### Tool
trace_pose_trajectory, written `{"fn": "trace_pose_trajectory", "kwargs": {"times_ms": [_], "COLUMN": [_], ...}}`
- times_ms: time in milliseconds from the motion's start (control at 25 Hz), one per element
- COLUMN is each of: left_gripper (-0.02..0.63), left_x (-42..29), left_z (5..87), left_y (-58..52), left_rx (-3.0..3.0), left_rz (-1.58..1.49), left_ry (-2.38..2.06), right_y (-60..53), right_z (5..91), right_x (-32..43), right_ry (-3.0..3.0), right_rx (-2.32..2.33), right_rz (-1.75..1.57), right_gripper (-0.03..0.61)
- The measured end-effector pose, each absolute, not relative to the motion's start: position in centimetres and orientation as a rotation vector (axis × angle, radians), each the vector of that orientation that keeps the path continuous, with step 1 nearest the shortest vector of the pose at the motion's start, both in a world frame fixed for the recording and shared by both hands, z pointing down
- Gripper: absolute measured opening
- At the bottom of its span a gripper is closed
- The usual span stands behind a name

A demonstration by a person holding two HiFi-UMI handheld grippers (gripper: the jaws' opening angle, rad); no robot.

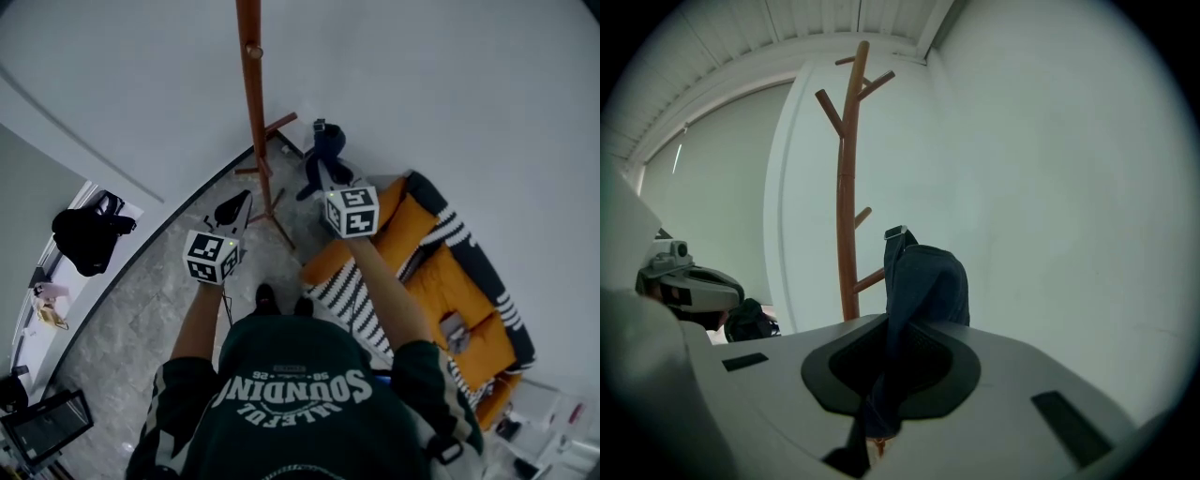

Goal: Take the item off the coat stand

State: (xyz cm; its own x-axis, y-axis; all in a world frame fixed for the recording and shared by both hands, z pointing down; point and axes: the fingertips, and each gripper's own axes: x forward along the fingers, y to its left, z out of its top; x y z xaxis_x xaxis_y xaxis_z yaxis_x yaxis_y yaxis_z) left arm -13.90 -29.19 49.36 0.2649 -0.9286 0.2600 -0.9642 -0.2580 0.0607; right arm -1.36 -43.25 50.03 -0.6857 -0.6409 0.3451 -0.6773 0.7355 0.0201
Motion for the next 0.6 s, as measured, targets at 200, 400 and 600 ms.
{"fn": "trace_pose_trajectory", "kwargs": {"times_ms": [200, 400, 600], "left_gripper": [0.001, 0.001, 0.001], "left_x": [-13.2, -13.1, -13.3], "left_z": [49.4, 49.2, 49.1], "left_y": [-29.3, -29.5, -29.6], "left_rx": [2.348, 2.364, 2.365], "left_rz": [0.258, 0.262, 0.258], "left_ry": [-1.747, -1.740, -1.744], "right_y": [-40.6, -38.1, -36.7], "right_z": [50.1, 50.0, 49.9], "right_x": [-0.3, 0.8, 1.5], "right_ry": [-2.635, -2.647, -2.658], "right_rx": [1.033, 1.034, 1.030], "right_rz": [0.167, 0.148, 0.131], "right_gripper": [0.021, 0.021, 0.021]}}
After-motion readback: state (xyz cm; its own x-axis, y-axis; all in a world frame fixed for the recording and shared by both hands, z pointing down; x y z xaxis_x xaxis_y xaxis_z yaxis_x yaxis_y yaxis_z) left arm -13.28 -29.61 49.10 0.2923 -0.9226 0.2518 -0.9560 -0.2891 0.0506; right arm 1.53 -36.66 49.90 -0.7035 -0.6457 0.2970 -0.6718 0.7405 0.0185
